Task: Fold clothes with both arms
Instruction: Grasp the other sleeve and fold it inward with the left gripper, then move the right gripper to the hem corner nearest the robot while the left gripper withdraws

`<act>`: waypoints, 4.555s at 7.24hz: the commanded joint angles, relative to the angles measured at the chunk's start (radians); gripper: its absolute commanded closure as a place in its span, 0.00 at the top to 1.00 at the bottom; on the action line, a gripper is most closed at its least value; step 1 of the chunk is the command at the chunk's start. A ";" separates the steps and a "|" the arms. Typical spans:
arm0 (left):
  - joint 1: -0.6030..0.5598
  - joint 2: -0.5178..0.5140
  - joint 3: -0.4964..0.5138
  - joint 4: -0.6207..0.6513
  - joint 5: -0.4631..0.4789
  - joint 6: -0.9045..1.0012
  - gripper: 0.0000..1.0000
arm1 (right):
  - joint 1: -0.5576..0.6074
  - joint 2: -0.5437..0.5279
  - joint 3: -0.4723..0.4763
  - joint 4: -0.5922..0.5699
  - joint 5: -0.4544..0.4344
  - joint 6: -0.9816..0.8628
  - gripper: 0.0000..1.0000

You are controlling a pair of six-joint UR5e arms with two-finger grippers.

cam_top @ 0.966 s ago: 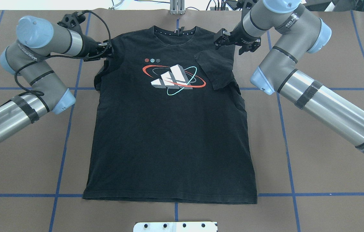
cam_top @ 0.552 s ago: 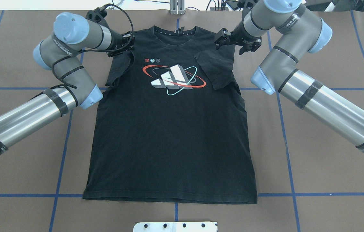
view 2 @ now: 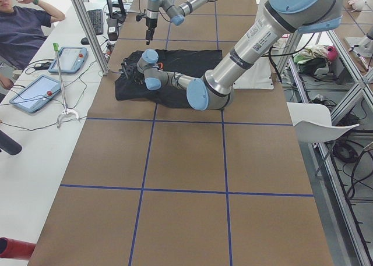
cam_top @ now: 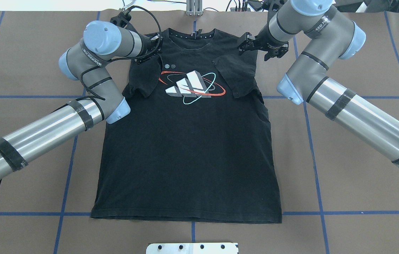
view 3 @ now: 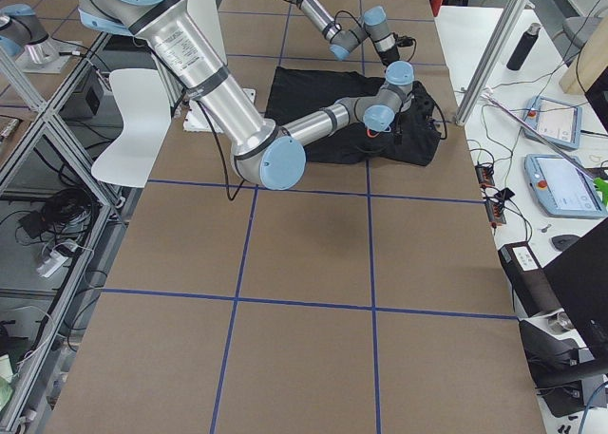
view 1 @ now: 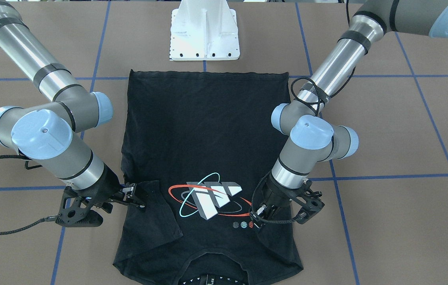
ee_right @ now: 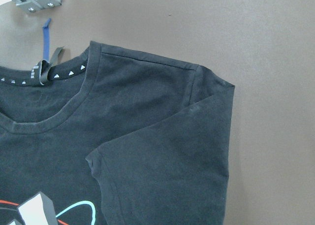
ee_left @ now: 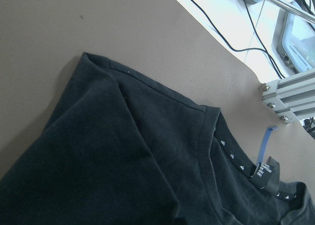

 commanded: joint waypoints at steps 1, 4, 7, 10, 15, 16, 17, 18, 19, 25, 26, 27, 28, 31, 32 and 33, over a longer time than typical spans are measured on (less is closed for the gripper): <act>0.013 -0.028 0.009 -0.004 0.013 -0.068 0.00 | 0.000 -0.008 0.000 0.001 -0.002 0.000 1.00; 0.015 -0.033 0.061 -0.086 0.052 -0.079 0.00 | 0.000 -0.017 0.017 0.001 0.000 0.000 1.00; 0.018 -0.042 0.063 -0.093 0.072 -0.073 0.55 | 0.000 -0.019 0.020 0.001 0.003 -0.003 1.00; 0.035 -0.028 -0.028 -0.081 0.050 -0.030 1.00 | -0.001 -0.066 0.090 -0.009 0.017 0.003 1.00; 0.027 0.342 -0.577 0.112 -0.115 0.026 0.99 | -0.067 -0.457 0.616 -0.082 0.037 0.144 1.00; 0.030 0.455 -0.704 0.146 -0.117 0.130 0.98 | -0.116 -0.517 0.673 -0.078 0.032 0.213 1.00; 0.030 0.575 -0.836 0.146 -0.120 0.169 0.98 | -0.171 -0.551 0.721 -0.078 0.028 0.259 1.00; 0.030 0.667 -0.944 0.147 -0.140 0.172 0.98 | -0.249 -0.598 0.764 -0.076 0.023 0.293 0.99; 0.032 0.714 -0.998 0.147 -0.146 0.186 0.98 | -0.324 -0.637 0.793 -0.075 0.023 0.296 0.99; 0.030 0.734 -1.037 0.147 -0.137 0.271 0.98 | -0.629 -0.703 0.793 -0.081 -0.127 0.350 0.94; 0.030 0.734 -1.035 0.147 -0.137 0.271 0.98 | -0.632 -0.706 0.783 -0.081 -0.127 0.350 0.89; 0.030 0.734 -1.035 0.147 -0.137 0.271 0.98 | -0.632 -0.703 0.773 -0.081 -0.127 0.350 0.87; 0.032 0.734 -1.032 0.147 -0.137 0.271 0.98 | -0.632 -0.706 0.773 -0.082 -0.127 0.350 0.87; 0.035 0.733 -1.028 0.147 -0.137 0.271 0.97 | -0.620 -0.707 0.775 -0.104 -0.126 0.350 0.55; 0.035 0.736 -1.028 0.147 -0.135 0.271 0.96 | -0.620 -0.707 0.775 -0.104 -0.126 0.350 0.45; 0.035 0.734 -1.024 0.147 -0.135 0.271 0.96 | -0.621 -0.707 0.775 -0.105 -0.126 0.350 0.35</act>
